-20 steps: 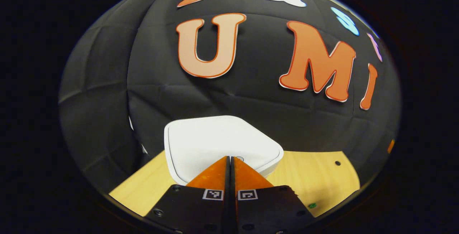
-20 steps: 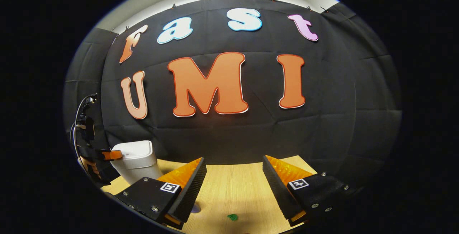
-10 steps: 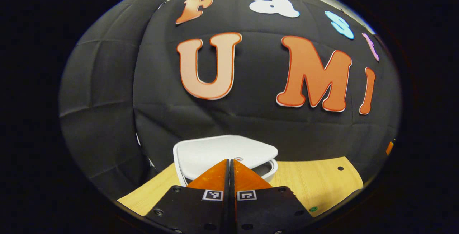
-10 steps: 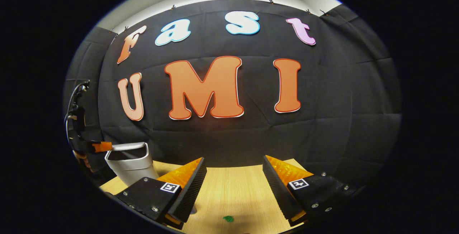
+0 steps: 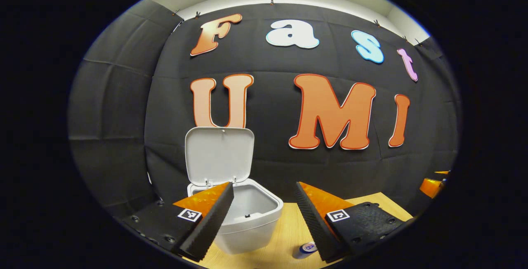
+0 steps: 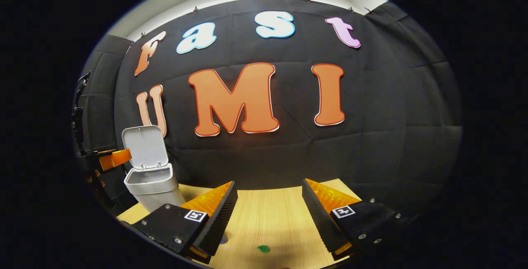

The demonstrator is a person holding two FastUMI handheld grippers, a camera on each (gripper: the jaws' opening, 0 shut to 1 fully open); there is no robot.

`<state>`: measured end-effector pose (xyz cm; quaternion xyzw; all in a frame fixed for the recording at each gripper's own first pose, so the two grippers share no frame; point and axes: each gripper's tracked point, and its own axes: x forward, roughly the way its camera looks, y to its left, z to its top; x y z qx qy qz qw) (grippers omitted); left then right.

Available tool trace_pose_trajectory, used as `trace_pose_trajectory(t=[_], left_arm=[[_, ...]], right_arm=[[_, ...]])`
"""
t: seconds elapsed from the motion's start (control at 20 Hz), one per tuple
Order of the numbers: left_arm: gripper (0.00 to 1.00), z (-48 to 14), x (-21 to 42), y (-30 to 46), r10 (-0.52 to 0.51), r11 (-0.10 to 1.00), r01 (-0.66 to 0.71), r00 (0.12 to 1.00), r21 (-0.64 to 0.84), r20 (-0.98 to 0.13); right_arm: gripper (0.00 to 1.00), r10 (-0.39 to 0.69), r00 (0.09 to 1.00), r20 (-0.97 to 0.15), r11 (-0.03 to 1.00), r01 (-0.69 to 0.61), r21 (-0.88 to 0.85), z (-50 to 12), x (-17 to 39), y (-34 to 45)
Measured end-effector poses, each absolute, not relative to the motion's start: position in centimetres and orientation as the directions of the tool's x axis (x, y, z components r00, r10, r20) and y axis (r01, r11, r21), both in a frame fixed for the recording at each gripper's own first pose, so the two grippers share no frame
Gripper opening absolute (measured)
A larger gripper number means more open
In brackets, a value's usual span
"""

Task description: Press the lid of the desktop garbage bin to open it, pick up the crumpled paper on the desktop and throw it into the bin, then pick up the pop can on the desktop and drop it into the bin, and finally close the garbage bin lid.

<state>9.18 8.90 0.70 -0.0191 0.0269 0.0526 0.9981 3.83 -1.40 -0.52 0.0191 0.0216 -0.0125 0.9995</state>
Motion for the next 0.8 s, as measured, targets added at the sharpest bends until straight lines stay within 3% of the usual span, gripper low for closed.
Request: trace_pose_trajectory(t=[0.4, 0.6, 0.8], left_arm=[[0.94, -3.1, 5.6, 6.8, 0.091, 0.996, -0.092, 0.991, -0.002, -0.102], [0.95, -5.6, 5.0, 7.3, 0.087, 0.996, -0.089, 0.984, -0.01, -0.156], [0.95, -8.7, 4.4, 9.5, 0.112, 0.993, -0.117, 0.967, -0.01, -0.227]], right_arm=[[0.94, 0.043, 0.946, -0.321, 0.999, -0.046, -0.002, -12.4, 4.4, -1.6], [0.95, 0.162, 0.769, -0.618, 0.983, -0.178, 0.036, -23.9, 4.7, 1.0], [0.95, 0.166, 0.613, -0.772, 0.965, -0.263, -0.002, -30.7, 5.8, 1.7]])
